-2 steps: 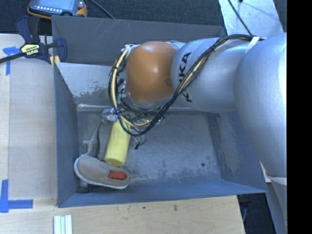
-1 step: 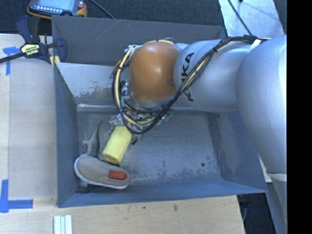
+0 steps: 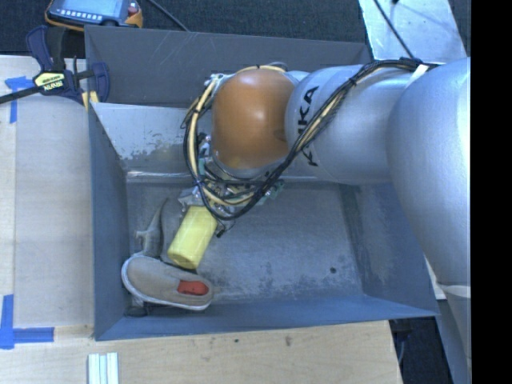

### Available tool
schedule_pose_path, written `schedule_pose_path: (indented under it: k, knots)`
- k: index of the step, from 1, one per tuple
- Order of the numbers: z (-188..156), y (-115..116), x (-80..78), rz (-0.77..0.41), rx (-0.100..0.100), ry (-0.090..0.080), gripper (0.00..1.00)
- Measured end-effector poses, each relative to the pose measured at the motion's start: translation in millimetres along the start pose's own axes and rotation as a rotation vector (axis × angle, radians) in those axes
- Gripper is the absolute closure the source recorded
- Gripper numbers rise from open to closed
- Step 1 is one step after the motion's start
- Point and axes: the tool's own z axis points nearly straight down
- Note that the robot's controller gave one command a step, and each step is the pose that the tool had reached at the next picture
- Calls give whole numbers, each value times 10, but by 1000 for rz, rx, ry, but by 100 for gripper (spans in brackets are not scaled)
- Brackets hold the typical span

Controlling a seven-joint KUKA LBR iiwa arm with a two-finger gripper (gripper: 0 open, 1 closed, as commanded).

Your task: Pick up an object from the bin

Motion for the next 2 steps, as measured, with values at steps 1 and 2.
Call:
schedule_pose_path:
  k: [1, 2]
  knots:
    - [-22, 4, 3, 1, -1, 1, 100]
    - [-114, 9, 8, 2, -3, 3, 100]
